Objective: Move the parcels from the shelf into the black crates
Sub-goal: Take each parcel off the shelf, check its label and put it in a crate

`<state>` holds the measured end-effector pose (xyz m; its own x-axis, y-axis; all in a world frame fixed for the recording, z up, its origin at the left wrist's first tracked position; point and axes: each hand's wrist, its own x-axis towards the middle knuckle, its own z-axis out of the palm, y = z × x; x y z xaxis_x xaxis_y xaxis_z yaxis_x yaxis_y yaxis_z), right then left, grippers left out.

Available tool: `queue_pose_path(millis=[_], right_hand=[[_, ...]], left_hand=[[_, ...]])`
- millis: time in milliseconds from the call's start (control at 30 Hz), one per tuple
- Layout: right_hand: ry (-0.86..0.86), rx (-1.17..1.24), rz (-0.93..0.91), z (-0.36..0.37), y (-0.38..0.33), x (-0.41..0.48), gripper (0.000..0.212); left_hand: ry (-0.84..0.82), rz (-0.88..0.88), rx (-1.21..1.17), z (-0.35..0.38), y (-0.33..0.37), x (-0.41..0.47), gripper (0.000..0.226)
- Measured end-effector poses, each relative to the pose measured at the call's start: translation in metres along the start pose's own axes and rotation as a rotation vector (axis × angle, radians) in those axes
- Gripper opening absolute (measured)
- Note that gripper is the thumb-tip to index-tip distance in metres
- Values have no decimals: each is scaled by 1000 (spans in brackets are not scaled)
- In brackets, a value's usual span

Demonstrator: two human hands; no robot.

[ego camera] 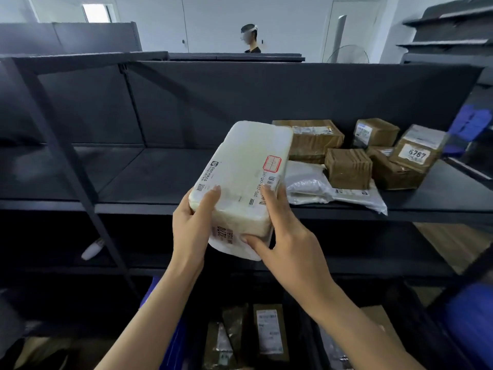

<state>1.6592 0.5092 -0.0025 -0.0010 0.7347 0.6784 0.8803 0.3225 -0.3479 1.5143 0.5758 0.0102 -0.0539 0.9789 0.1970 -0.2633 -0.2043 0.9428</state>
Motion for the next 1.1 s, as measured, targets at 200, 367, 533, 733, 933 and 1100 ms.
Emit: queue_pose_path(millis=[200,367,533,733,933,1100], right_hand=[[-77,230,50,-49,44,-41,84],[-109,415,121,-90,106,-71,61],[-140,453,308,-125,179,-83,99],[-364,763,444,-159,257,-88,117],[-438,752,495,-181,296,-104,75],[-264,778,451,-176,293,-120,75]], left_hand=[[87,-49,-71,50,-20,-37,10],[130,-133,-59,93,-46,-75,22],[123,-205,-20,131,-75,-120,27],[36,-263,-10,157,-100,-167,37],[-77,-248,66,159,-102,-177,41],[-197,-125,154,157,-78,-160,39]])
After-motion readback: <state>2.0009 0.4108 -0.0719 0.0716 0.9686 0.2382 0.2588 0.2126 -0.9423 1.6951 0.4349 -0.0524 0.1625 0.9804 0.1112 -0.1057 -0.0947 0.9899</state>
